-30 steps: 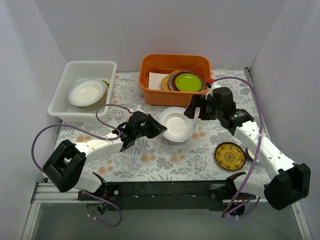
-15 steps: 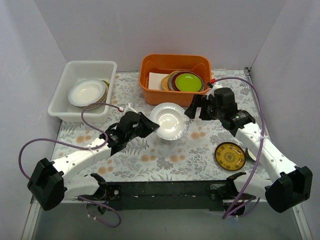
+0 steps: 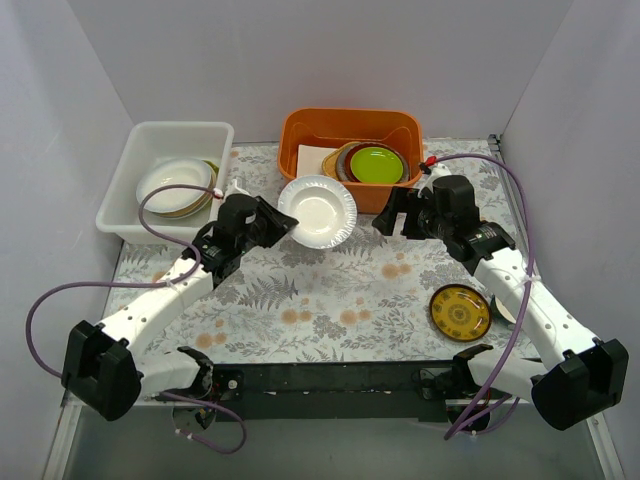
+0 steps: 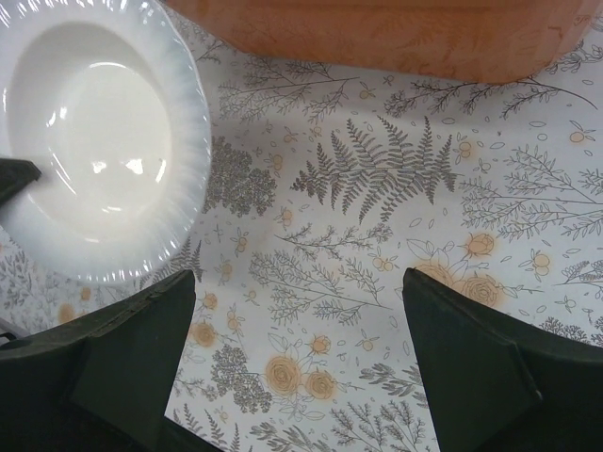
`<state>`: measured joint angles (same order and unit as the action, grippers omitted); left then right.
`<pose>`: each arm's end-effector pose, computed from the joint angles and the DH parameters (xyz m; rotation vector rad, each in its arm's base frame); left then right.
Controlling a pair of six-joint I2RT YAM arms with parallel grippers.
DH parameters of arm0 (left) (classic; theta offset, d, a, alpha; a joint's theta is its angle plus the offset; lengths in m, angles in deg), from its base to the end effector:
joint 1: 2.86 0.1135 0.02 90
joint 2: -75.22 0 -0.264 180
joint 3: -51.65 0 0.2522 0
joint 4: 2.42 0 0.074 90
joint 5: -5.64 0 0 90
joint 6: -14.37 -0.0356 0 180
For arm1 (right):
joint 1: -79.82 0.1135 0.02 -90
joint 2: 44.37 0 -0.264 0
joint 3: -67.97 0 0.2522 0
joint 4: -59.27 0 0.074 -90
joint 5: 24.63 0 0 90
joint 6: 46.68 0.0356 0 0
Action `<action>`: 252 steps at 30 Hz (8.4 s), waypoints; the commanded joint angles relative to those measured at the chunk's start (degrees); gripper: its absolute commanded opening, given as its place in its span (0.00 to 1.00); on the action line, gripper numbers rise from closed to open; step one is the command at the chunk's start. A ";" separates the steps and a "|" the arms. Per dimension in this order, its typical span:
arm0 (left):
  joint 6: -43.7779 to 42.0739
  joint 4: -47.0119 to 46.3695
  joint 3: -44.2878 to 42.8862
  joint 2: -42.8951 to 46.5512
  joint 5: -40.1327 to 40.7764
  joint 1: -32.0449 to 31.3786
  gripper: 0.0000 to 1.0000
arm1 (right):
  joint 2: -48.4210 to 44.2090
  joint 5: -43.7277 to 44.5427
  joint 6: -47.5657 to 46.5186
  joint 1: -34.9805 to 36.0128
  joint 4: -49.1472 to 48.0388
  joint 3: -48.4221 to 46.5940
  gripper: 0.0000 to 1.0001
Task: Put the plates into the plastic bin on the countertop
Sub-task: Place the plate in the plastic bin, then pick up the plate from the corner of the board.
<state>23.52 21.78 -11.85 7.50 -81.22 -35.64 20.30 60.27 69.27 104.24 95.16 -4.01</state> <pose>0.2262 -0.1433 0.2871 -1.3255 1.9562 -1.2594 0.2294 0.1076 0.3318 -0.0279 2.1287 0.6237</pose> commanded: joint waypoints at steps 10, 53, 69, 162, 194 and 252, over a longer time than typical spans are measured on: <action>-3.70 -1.38 -8.18 3.04 -14.11 18.96 0.00 | -0.77 -0.26 -0.03 -0.43 -1.92 0.56 0.98; 0.60 -10.70 -8.01 -12.25 -38.65 65.47 0.00 | 0.20 -1.58 0.24 -1.13 -2.97 1.35 0.98; -1.24 -11.05 -11.17 -21.48 -36.89 66.09 0.00 | 0.46 -1.93 0.32 -1.40 -3.14 1.44 0.98; -13.11 21.99 -28.23 -27.46 -26.07 62.39 0.79 | -0.33 -3.07 0.94 -2.10 -3.50 1.09 0.98; -28.05 35.18 -33.14 -11.39 -8.85 47.73 0.80 | -2.70 -4.56 1.20 -2.36 -2.44 -0.32 0.98; 1.65 -15.34 -11.96 -31.59 -3.05 -32.53 0.66 | -6.22 -8.51 0.85 -12.55 -2.44 5.13 0.98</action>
<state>21.97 18.00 -25.38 -24.35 -81.79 -67.57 15.46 54.48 71.22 93.49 93.85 0.14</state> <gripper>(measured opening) 0.692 0.983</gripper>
